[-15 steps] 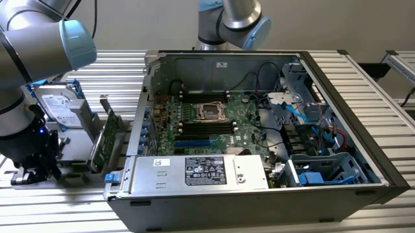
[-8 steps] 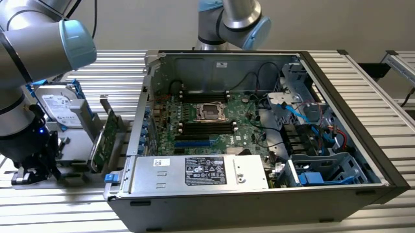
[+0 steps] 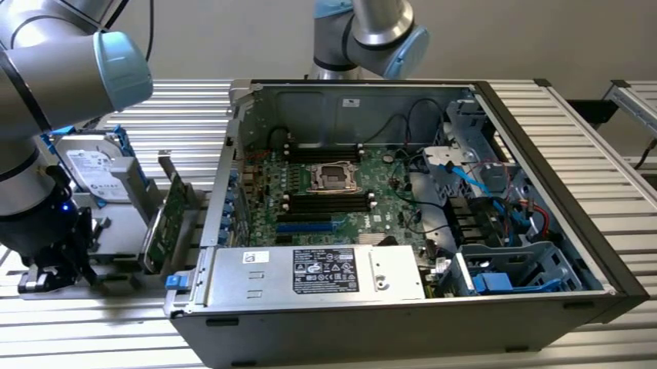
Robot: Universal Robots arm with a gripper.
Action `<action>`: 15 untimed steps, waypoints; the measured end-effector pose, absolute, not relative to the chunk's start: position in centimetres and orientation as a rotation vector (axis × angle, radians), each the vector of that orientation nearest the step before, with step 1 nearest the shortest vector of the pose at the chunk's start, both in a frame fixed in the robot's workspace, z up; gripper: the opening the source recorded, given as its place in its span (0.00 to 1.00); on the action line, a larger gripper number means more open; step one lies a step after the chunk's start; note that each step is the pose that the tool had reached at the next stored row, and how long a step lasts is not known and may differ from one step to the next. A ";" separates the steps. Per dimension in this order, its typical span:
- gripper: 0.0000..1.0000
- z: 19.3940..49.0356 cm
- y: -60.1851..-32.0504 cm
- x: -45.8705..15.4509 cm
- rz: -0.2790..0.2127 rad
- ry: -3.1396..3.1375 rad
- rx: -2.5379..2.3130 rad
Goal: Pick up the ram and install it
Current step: 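Pick up the ram and move it above insertion slot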
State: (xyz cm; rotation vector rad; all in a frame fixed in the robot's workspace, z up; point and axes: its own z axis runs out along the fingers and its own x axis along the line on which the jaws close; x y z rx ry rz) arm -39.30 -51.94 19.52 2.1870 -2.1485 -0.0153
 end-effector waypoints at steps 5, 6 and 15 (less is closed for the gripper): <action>0.14 19.6 -51.9 -39.3 -0.015 -2.149 2.187; 0.14 19.6 -51.9 -39.3 -0.015 -2.149 2.186; 0.14 20.4 -52.0 -39.3 -0.009 -2.150 2.180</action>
